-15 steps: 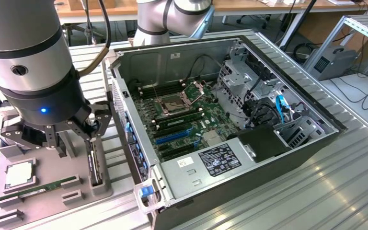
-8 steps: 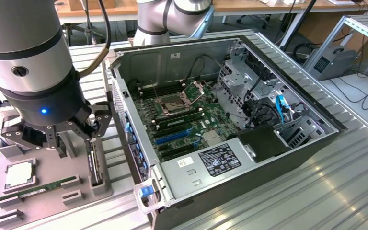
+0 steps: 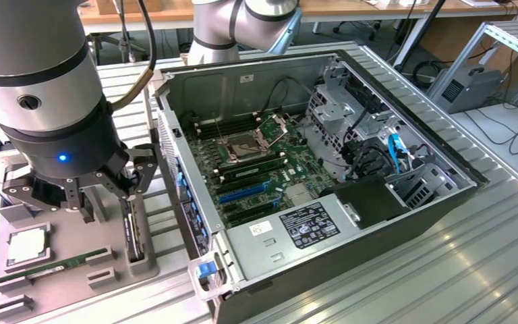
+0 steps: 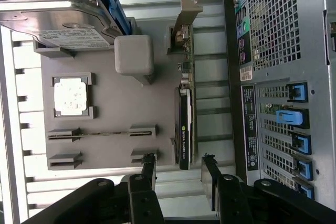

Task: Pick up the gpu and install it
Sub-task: 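Pick up the gpu and move the gpu toward the slot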

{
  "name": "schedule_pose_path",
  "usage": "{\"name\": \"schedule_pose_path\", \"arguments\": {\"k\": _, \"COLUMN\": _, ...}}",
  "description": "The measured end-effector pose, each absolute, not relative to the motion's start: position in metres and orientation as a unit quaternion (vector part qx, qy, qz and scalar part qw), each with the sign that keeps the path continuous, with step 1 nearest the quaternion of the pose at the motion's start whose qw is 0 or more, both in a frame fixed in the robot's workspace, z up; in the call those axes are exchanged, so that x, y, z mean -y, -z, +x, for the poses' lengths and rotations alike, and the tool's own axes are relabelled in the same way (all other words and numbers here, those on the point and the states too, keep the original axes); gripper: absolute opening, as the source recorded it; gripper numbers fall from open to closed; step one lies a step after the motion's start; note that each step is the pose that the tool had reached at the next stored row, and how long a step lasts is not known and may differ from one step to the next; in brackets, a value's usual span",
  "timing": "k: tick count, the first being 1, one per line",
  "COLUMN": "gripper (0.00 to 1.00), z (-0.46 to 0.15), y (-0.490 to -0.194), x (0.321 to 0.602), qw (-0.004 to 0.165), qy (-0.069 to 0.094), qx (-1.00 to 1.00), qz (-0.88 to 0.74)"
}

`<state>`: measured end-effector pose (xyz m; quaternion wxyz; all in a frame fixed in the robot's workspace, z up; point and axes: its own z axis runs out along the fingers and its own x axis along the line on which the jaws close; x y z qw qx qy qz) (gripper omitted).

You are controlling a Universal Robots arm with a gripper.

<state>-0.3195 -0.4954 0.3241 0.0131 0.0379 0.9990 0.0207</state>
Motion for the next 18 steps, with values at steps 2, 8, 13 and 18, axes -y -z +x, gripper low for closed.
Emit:
{"name": "schedule_pose_path", "arguments": {"k": 2, "gripper": 0.48, "z": -0.3194, "y": -0.3238, "x": 0.4954, "qw": 0.013, "qy": -0.021, "qx": -0.999, "qz": 0.038}}
{"name": "schedule_pose_path", "arguments": {"k": 8, "gripper": 0.48, "z": -0.3194, "y": -0.3216, "x": 0.4955, "qw": 0.013, "qy": -0.021, "qx": -0.999, "qz": 0.038}}
{"name": "schedule_pose_path", "arguments": {"k": 13, "gripper": 0.48, "z": -0.3194, "y": -0.3208, "x": 0.4955, "qw": 0.013, "qy": -0.021, "qx": -0.999, "qz": 0.038}}
{"name": "schedule_pose_path", "arguments": {"k": 18, "gripper": 0.48, "z": -0.3194, "y": -0.3197, "x": 0.4955, "qw": 0.013, "qy": -0.021, "qx": -0.999, "qz": 0.038}}
